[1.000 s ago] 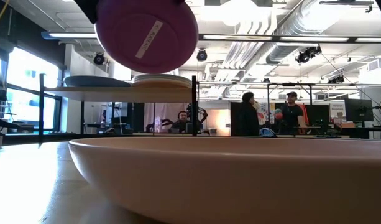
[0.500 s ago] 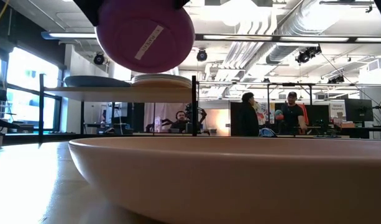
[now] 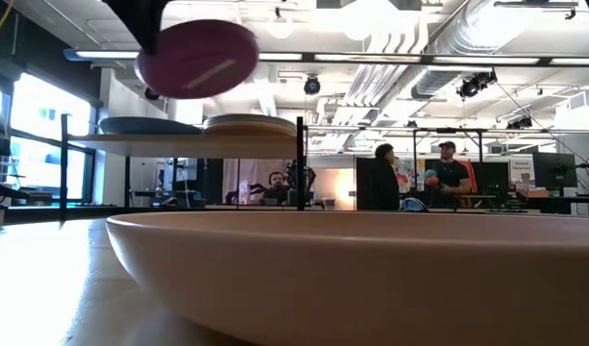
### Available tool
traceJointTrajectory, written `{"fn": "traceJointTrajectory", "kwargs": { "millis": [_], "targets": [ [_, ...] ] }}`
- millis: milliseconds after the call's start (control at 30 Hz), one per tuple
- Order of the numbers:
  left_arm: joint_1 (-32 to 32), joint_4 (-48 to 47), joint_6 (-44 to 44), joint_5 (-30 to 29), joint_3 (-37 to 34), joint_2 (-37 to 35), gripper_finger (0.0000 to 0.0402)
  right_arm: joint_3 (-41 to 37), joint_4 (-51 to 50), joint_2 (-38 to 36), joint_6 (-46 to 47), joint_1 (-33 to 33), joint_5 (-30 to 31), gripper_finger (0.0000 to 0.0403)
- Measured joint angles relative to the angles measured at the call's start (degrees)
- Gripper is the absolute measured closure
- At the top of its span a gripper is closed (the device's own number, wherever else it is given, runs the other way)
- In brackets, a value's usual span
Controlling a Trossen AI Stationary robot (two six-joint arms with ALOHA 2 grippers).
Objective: Place and stack plates onto a shelf
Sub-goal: Stack the violet plate on top of the blue plate on the shelf
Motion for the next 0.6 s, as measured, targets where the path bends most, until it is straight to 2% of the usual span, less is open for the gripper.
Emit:
{"fn": "traceJointTrajectory", "kwargs": {
  "millis": [300,600],
  "targets": [
    [6.8,-0.2,1.2,-1.3,0.0,-2.0,0.04,0.0,-0.3,-3.9,-1.2,-5.8,0.8,0.0295],
    [15.0,-0.4,2.8,-1.2,0.0,-6.6,0.04,0.0,-2.4,-4.3,-5.0,-14.2,1.1,0.0295]
  ]
}}
